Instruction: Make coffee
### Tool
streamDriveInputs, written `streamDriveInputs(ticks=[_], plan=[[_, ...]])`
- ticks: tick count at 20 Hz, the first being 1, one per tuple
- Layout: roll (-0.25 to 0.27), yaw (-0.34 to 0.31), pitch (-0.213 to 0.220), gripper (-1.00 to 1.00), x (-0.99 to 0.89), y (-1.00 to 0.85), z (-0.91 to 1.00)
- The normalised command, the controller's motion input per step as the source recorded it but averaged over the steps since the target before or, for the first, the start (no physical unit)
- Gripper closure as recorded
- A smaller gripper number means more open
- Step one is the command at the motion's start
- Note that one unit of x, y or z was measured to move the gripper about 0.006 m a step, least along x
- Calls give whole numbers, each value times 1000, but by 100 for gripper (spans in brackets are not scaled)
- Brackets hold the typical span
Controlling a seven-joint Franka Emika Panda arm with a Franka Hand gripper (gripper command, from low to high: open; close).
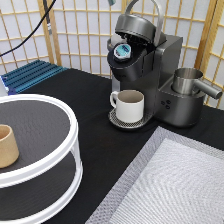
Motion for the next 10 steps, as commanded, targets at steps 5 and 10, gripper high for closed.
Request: streamDriveInputs(ticks=[5, 10], plan=[[-29, -207, 177, -100, 57, 226, -63], [-119, -163, 91, -100, 57, 38, 105]])
